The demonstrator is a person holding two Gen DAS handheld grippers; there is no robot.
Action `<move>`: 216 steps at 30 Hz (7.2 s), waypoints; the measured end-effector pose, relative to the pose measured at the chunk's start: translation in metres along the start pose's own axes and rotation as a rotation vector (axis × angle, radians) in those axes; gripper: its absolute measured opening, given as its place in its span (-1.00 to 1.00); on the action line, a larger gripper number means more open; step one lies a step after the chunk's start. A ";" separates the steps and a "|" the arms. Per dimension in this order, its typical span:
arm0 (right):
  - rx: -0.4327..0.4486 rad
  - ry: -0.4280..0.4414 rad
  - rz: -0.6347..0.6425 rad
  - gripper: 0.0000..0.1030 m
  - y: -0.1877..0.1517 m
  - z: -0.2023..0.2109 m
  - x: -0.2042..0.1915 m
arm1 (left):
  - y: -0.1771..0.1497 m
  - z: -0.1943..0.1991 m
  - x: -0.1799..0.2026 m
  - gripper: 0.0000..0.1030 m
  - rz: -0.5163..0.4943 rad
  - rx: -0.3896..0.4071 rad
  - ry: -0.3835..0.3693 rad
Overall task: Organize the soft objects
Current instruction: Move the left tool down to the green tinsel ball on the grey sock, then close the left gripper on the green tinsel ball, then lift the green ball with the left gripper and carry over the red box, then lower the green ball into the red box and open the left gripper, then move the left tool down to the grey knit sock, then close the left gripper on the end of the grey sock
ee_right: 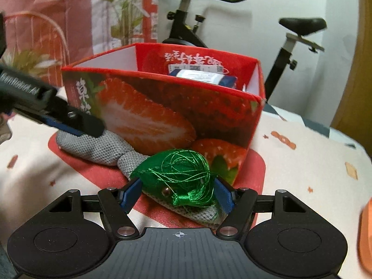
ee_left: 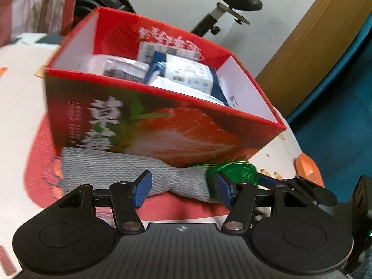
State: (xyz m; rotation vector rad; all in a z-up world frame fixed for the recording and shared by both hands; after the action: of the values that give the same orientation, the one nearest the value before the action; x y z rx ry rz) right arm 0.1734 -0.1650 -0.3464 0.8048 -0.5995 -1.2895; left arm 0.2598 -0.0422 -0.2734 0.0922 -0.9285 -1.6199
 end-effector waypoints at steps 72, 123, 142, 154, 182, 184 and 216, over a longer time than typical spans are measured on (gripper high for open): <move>0.423 0.192 0.209 -0.25 0.228 0.074 -0.022 | 0.130 0.119 0.079 0.00 -0.297 0.419 -0.103; 0.208 0.106 -0.072 -0.23 0.148 -0.009 0.018 | 0.098 0.081 -0.024 -0.09 -0.182 0.314 0.142; 0.266 -0.064 -0.194 -0.22 0.068 0.044 0.051 | 0.012 0.085 -0.054 -0.09 -0.049 0.251 0.218; 0.144 -0.093 -0.308 -0.08 0.002 0.017 0.055 | -0.010 0.064 -0.058 -0.09 -0.022 0.186 0.206; -0.038 -0.039 -0.360 -0.17 -0.034 -0.026 0.042 | -0.020 0.031 -0.080 0.05 0.091 0.115 0.216; -0.038 -0.039 -0.358 -0.18 -0.034 -0.026 0.042 | -0.018 0.027 -0.081 0.05 0.097 0.111 0.214; -0.035 -0.020 -0.386 -0.24 -0.032 -0.030 0.046 | -0.014 -0.009 -0.064 0.00 -0.011 0.089 0.243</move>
State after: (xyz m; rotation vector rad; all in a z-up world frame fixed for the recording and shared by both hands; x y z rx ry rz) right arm 0.1867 -0.2076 -0.3919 0.9080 -0.4475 -1.6562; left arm 0.2721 0.0077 -0.3150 0.3493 -0.8122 -1.5374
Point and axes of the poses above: each gripper's, at about its wrist camera, not at the fingertips, and z roughly against the way its jaws point, x to its right, y to its top, the point moved 3 cm from there along -z, roughly the way its jaws point, and after that the axes turned 2 degrees about -y, right-handed, at the moved point
